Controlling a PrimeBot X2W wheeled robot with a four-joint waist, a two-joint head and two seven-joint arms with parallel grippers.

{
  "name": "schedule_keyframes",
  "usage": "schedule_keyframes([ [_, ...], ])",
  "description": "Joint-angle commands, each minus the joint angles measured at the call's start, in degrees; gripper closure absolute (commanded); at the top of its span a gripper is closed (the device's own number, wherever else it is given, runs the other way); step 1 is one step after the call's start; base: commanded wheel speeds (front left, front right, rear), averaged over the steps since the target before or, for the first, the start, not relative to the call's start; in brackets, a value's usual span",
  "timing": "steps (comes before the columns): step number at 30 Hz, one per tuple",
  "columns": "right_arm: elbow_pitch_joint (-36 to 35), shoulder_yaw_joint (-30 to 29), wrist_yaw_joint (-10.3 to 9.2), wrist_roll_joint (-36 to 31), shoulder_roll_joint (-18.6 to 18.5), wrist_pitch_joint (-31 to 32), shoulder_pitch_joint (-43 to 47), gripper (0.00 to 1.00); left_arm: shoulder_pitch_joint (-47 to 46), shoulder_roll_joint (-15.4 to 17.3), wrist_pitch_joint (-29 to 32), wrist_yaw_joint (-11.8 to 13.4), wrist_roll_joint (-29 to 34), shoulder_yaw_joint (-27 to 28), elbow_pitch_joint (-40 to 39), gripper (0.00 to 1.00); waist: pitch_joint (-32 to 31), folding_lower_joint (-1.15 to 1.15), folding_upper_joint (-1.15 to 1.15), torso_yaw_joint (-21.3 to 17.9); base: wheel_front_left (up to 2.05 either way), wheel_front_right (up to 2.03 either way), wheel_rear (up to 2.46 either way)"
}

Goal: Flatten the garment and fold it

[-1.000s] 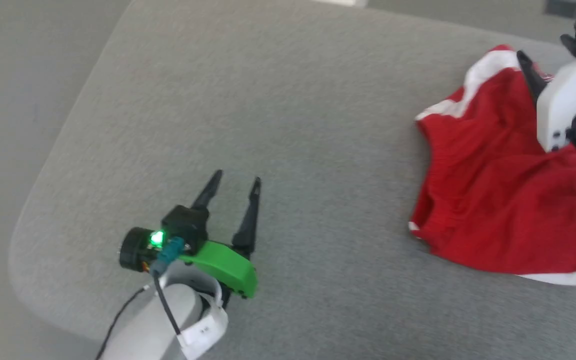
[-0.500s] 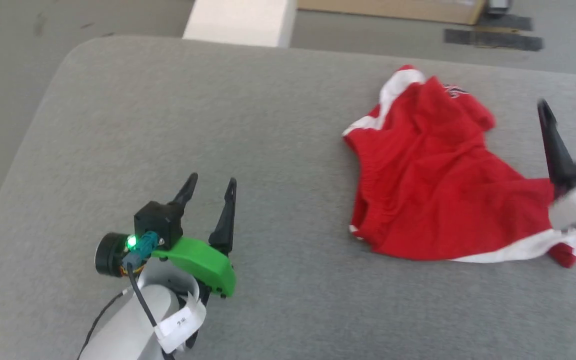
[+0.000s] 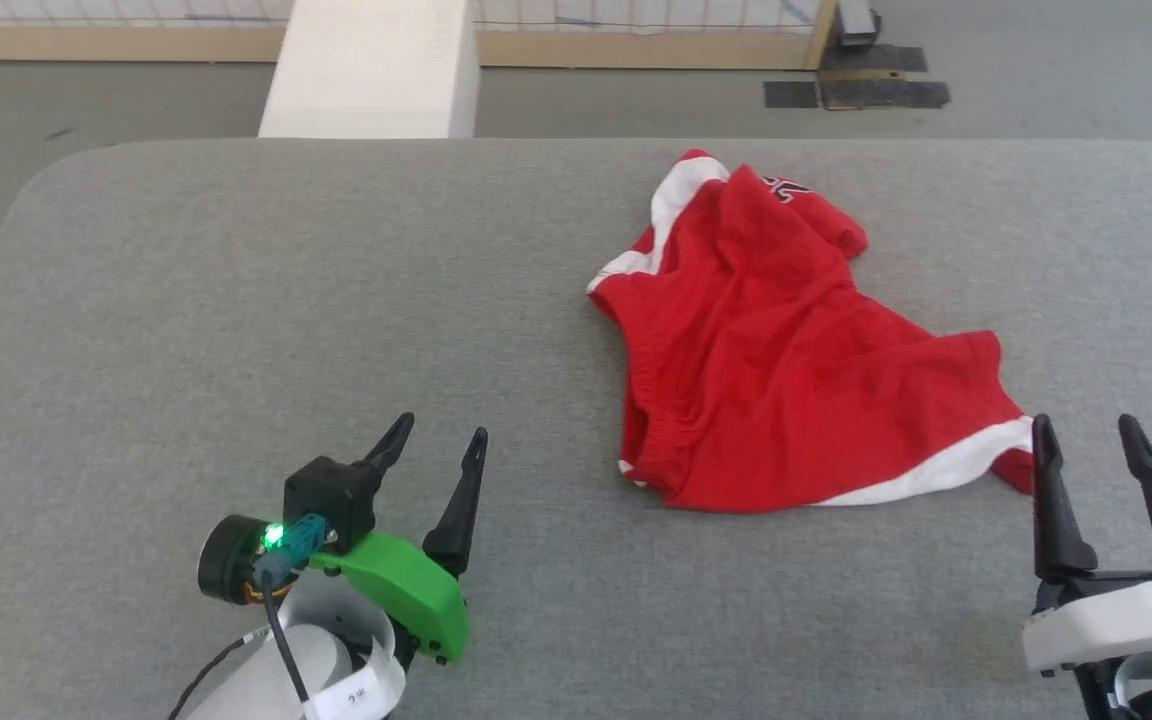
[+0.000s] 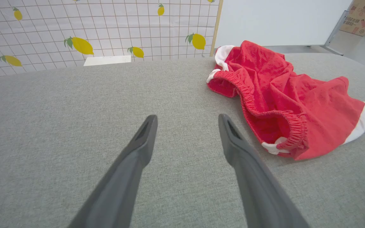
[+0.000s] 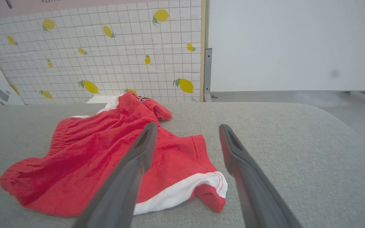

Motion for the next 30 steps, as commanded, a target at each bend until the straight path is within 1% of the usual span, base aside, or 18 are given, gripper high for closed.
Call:
schedule_keyframes([
  [1, -0.49, 0.03, -0.06, -0.47, 0.54, -0.31, 0.29, 0.0, 0.6, 0.33, -0.7, -0.19, 0.26, 0.09, -0.6, 0.0, 0.31, 0.0, 0.0, -1.05, 0.0, 0.0, 0.0],
  [4, -0.73, 0.18, -0.06, -0.82, 1.25, -0.22, 0.16, 0.0, -0.06, 0.63, -0.39, -1.34, 0.49, -0.65, -1.88, 0.0, 1.13, 0.0, 0.0, -1.81, 0.0, 0.0, 0.0],
  [6, -0.95, 0.54, -0.06, -1.13, 1.55, -0.04, -0.07, 0.0, -1.35, 0.85, 1.1, -2.88, 0.26, -1.47, -3.23, 0.0, 1.99, 0.0, 0.0, -2.35, 0.0, 0.0, 0.0],
  [8, -1.17, 0.82, -0.06, -1.35, 1.73, 0.03, -0.34, 0.0, -3.14, 0.98, 4.41, -5.14, -0.92, -2.64, -4.63, 0.0, 2.97, 0.0, 0.0, -2.82, 0.0, 0.0, 0.0],
  [10, -1.48, 0.85, -0.06, -1.5, 1.87, 0.09, -0.53, 0.0, -5.42, 1.18, 9.44, -7.67, -2.42, -4.29, -5.86, 0.0, 4.13, 0.0, 0.0, -3.28, 0.0, 0.0, 0.0],
  [13, -1.74, 0.78, -0.06, -1.76, 2.06, -0.04, -0.8, 0.0, -9.17, 1.51, 18.79, -11.06, -5.55, -6.73, -6.89, 0.0, 5.7, 0.0, 0.0, -3.98, 0.0, 0.0, 0.0],
  [15, -1.76, 0.69, -0.06, -1.96, 2.17, -0.13, -1.14, 0.0, -11.33, 1.44, 24.29, -12.66, -8.2, -7.63, -7.26, 0.0, 6.76, 0.0, 0.0, -4.49, 0.0, 0.0, 0.0],
  [17, -1.67, 0.77, -0.06, -2.19, 2.28, -0.33, -1.61, 0.0, -13.44, 1.59, 29.18, -13.53, -10.08, -8.33, -7.27, 0.0, 7.72, 0.0, 0.0, -5.08, 0.0, 0.0, 0.0],
  [19, -1.46, 0.88, -0.06, -2.36, 2.39, -0.65, -2.1, 0.0, -15.3, 1.84, 33.02, -13.41, -11.05, -8.66, -6.61, 0.0, 8.52, 0.0, 0.0, -5.63, 0.0, 0.0, 0.0],
  [21, -1.21, 1.0, -0.06, -2.39, 2.49, -0.98, -2.52, 0.0, -16.86, 2.0, 35.49, -13.4, -11.38, -8.93, -5.68, 0.0, 9.24, 0.0, 0.0, -6.19, 0.0, 0.0, 0.0],
  [24, -0.73, 1.16, -0.06, -2.54, 2.6, -1.37, -2.97, 0.0, -18.36, 2.06, 37.03, -13.96, -11.66, -9.13, -4.38, 0.0, 10.14, 0.0, 0.0, -6.9, 0.0, 0.0, 0.0],
  [27, 0.05, 0.69, -0.06, -2.73, 2.69, -1.91, -3.28, 0.0, -19.24, 1.4, 37.03, -15.04, -12.76, -8.89, -3.79, 0.0, 11.01, 0.0, 0.0, -7.17, 0.0, 0.0, 0.0],
  [30, 0.56, 0.27, -0.06, -2.79, 2.72, -2.3, -3.52, 0.0, -19.67, 1.12, 36.73, -15.53, -12.93, -8.92, -3.39, 0.0, 11.46, 0.0, 0.0, -7.0, 0.0, 0.0, 0.0],
])
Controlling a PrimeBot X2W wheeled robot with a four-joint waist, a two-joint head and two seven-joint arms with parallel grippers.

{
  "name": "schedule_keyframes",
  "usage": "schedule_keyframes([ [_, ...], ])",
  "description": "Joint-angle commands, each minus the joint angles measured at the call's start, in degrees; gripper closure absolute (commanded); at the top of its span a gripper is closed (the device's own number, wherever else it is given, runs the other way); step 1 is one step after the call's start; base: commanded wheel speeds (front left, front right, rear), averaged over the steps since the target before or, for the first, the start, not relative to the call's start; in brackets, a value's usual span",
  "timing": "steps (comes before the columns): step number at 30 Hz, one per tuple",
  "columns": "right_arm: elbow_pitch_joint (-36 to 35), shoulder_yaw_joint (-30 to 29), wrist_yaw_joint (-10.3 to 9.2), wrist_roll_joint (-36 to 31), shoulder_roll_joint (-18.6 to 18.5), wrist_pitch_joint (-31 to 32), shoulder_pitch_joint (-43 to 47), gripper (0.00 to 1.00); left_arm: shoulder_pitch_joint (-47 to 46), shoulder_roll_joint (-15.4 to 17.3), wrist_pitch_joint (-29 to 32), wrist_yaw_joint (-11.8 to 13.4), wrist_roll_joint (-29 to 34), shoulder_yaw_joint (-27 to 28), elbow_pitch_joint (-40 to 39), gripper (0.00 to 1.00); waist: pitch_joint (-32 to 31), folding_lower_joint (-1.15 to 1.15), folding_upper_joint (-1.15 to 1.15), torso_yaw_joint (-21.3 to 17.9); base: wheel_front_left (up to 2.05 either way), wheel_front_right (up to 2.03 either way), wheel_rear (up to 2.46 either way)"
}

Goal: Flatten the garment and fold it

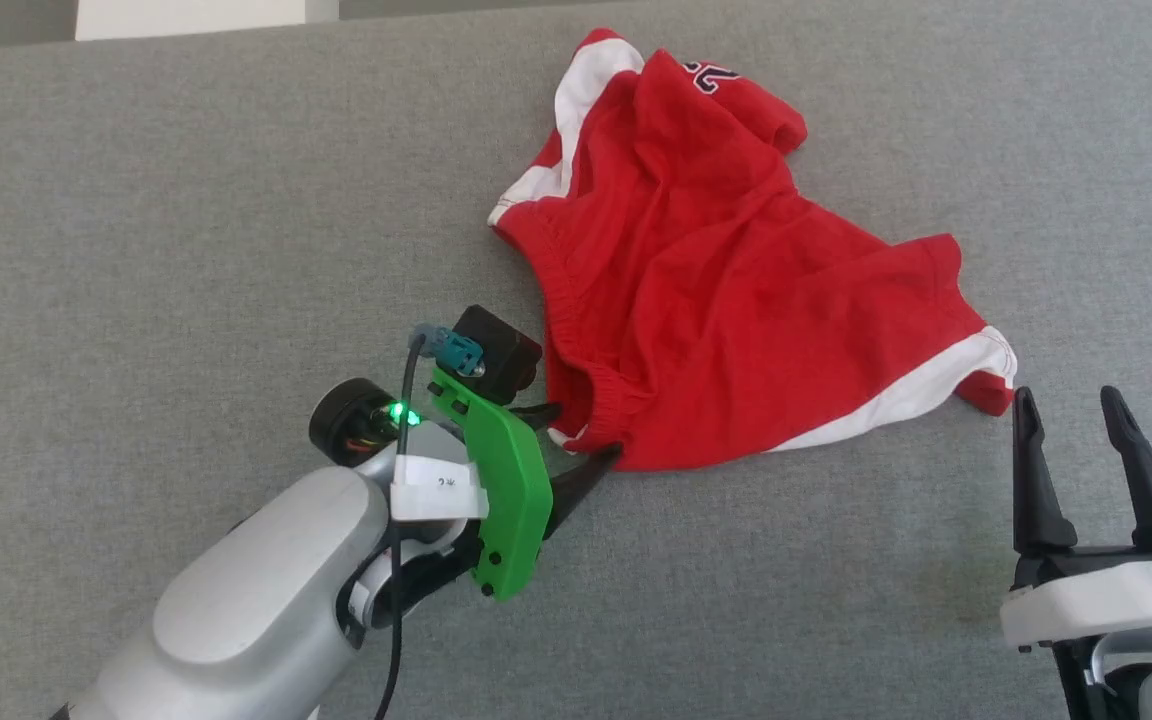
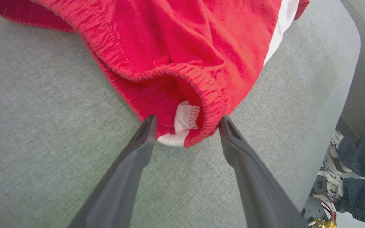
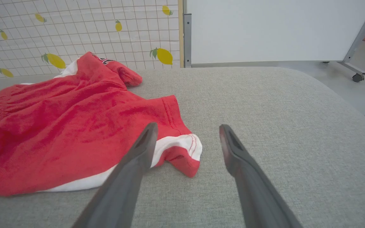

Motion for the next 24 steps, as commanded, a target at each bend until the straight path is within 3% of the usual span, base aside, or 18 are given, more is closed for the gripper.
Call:
schedule_keyframes([
  [1, 0.24, -0.09, -0.08, -0.38, 0.19, -0.41, -1.23, 0.0, -1.12, -0.32, -0.54, -0.62, -0.36, 0.12, 0.27, 0.0, 0.38, 0.0, 0.0, 0.08, 0.0, 0.0, 0.0],
  [2, 0.4, -0.13, -0.08, -0.28, 0.19, -0.46, -1.34, 0.0, -1.17, -0.48, -0.71, -0.92, -0.57, 0.06, 0.47, 0.16, 0.51, 0.0, 0.0, 0.22, 0.0, 0.0, 0.0],
  [3, 0.52, -0.1, -0.08, -0.21, 0.2, -0.48, -1.45, 0.0, -1.27, -0.49, -0.79, -1.33, -0.57, -0.19, 0.56, 1.0, 0.6, 0.0, 0.0, 0.33, 0.0, 0.0, 0.0],
  [12, 2.1, 0.26, -0.08, -0.73, 0.21, 0.04, -1.44, 0.0, 0.56, 1.24, -5.6, -2.68, 1.17, -0.87, -0.69, 1.0, -2.15, 0.0, 0.0, 2.47, 0.0, 0.0, 0.0],
  [16, 2.37, -0.39, -0.08, -0.92, 0.21, 0.66, -0.66, 0.0, 4.97, 3.83, -7.39, -0.98, 0.98, -0.42, -4.26, 1.0, -4.89, 0.0, 0.0, 4.24, 0.0, 0.0, 0.0],
  [24, 1.64, -1.45, -0.08, -1.34, 0.21, 2.96, 1.22, 0.0, 14.25, 12.65, -6.41, 3.56, 0.27, -0.11, -17.44, 1.0, -7.46, 0.0, 0.0, 9.1, 0.0, 0.0, 0.0],
])
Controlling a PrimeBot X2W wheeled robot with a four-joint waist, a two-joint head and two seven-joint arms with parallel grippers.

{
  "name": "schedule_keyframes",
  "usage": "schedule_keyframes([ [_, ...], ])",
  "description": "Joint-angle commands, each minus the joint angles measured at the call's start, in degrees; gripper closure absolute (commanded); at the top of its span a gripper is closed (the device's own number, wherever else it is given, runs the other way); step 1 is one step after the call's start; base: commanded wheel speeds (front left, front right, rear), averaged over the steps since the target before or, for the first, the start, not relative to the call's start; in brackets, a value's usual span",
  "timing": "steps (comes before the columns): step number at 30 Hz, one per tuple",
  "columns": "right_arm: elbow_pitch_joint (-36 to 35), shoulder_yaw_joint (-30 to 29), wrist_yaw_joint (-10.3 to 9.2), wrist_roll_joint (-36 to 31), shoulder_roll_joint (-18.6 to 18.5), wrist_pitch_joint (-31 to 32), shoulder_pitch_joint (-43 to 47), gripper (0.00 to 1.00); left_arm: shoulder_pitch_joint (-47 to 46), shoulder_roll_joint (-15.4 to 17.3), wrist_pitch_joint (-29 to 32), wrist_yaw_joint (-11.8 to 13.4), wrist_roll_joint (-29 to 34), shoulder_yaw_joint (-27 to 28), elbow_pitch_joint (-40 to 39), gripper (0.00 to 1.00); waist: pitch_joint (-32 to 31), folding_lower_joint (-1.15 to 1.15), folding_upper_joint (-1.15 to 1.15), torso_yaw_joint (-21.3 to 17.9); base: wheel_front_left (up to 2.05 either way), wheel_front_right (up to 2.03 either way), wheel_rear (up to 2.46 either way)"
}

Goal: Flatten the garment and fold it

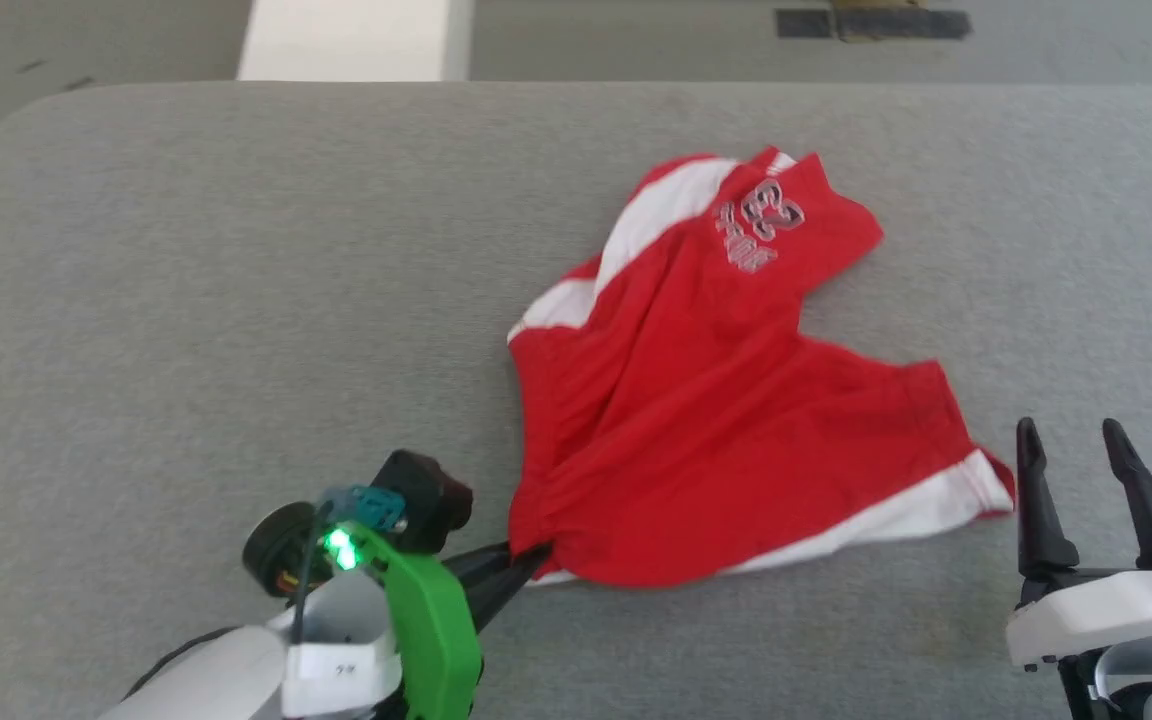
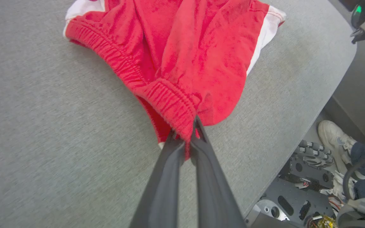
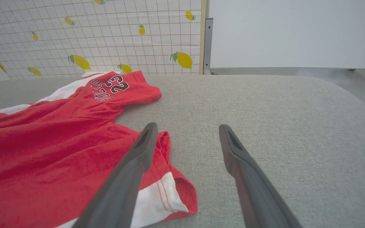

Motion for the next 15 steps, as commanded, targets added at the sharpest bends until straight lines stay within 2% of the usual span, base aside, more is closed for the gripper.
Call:
schedule_keyframes([
  [1, -0.5, 0.26, -0.08, -0.34, 0.12, 0.23, 0.15, 0.0, 0.68, 1.04, 0.39, 0.62, -0.4, 0.37, -1.47, 1.0, -0.99, 0.0, 0.0, 1.93, 0.0, 0.0, 0.0],
  [7, -1.05, 1.39, -0.08, -0.22, 0.12, 0.84, -0.94, 0.0, -1.58, 2.9, 4.09, 1.46, -2.74, 2.16, -3.95, 1.0, 1.84, 0.0, 0.0, 0.51, 0.0, 0.0, 0.0],
  [10, -0.68, 1.89, -0.08, -0.01, 0.12, 0.62, -1.67, 0.0, -4.41, 3.17, 6.61, 0.38, -3.25, 2.3, -1.34, 1.0, 3.67, 0.0, 0.0, -1.28, 0.0, 0.0, 0.0],
  [15, 0.42, 2.06, -0.08, 0.6, 0.12, -0.49, -2.36, 0.0, -8.71, 1.77, 9.75, -0.86, -4.69, 2.54, 5.14, 1.0, 5.94, 0.0, 0.0, -3.28, 0.0, 0.0, 0.0],
])
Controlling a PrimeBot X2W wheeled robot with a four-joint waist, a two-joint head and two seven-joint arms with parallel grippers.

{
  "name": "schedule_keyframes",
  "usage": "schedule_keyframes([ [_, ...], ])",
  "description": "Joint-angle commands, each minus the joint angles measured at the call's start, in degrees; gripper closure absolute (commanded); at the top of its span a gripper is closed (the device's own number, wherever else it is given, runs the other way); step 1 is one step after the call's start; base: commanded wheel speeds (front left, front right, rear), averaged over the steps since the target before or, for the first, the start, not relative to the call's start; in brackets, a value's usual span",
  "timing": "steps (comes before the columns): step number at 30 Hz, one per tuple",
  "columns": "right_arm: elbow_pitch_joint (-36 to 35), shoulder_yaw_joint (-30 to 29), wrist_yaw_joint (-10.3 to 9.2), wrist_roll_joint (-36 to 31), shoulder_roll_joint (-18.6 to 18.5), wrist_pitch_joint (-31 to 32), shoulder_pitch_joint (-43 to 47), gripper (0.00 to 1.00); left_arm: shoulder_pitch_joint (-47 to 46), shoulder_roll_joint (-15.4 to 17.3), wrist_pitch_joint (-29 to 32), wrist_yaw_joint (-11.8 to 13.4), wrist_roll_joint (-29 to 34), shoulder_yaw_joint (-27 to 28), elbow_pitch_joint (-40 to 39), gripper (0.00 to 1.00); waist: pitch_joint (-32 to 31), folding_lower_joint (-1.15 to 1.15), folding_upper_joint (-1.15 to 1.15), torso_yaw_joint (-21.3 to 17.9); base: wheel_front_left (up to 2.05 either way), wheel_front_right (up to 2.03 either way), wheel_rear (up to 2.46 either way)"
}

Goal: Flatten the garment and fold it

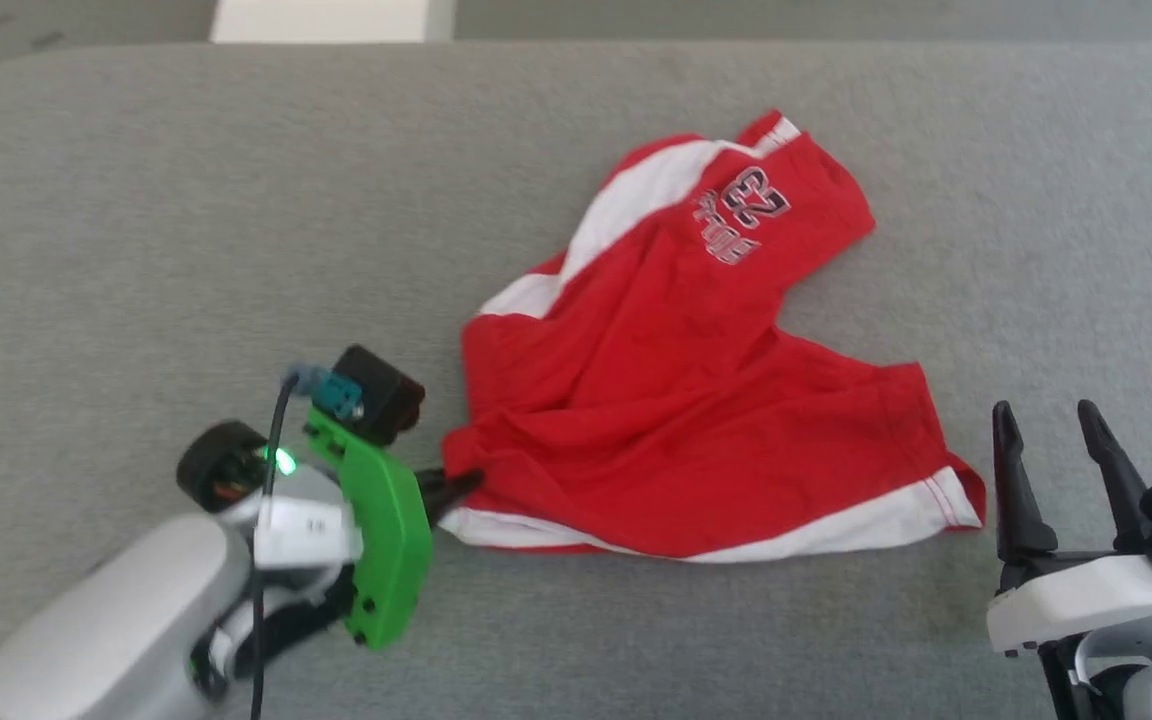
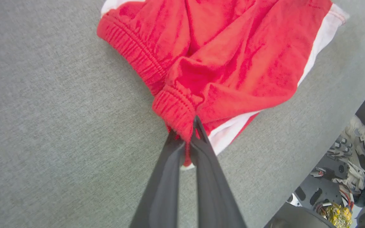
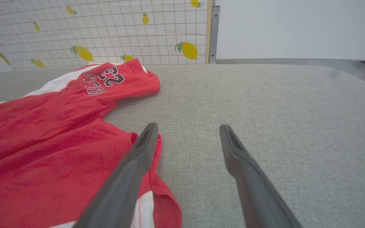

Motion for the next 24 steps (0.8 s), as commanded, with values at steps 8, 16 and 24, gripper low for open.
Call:
schedule_keyframes([
  [8, 1.89, 1.76, -0.08, 1.24, 0.06, -1.95, -2.21, 0.0, -4.72, -3.39, 0.96, -1.17, 0.87, -0.74, 12.24, 1.0, 4.25, 0.0, 0.0, -4.24, 0.0, 0.0, 0.0],
  [16, 2.17, 1.47, -0.08, 1.02, 0.06, -1.62, -2.39, 0.0, -3.98, -5.9, -3.16, -0.51, 3.74, -2.02, 16.73, 0.0, 2.33, 0.0, 0.0, -2.57, 0.0, 0.0, 0.0],
  [24, 2.27, 1.02, -0.08, 0.36, 0.06, 0.07, -0.92, 0.0, -1.77, -7.63, -10.12, 2.54, 5.53, -0.68, 16.36, 0.0, -4.14, 0.0, 0.0, 1.09, 0.0, 0.0, 0.0],
])
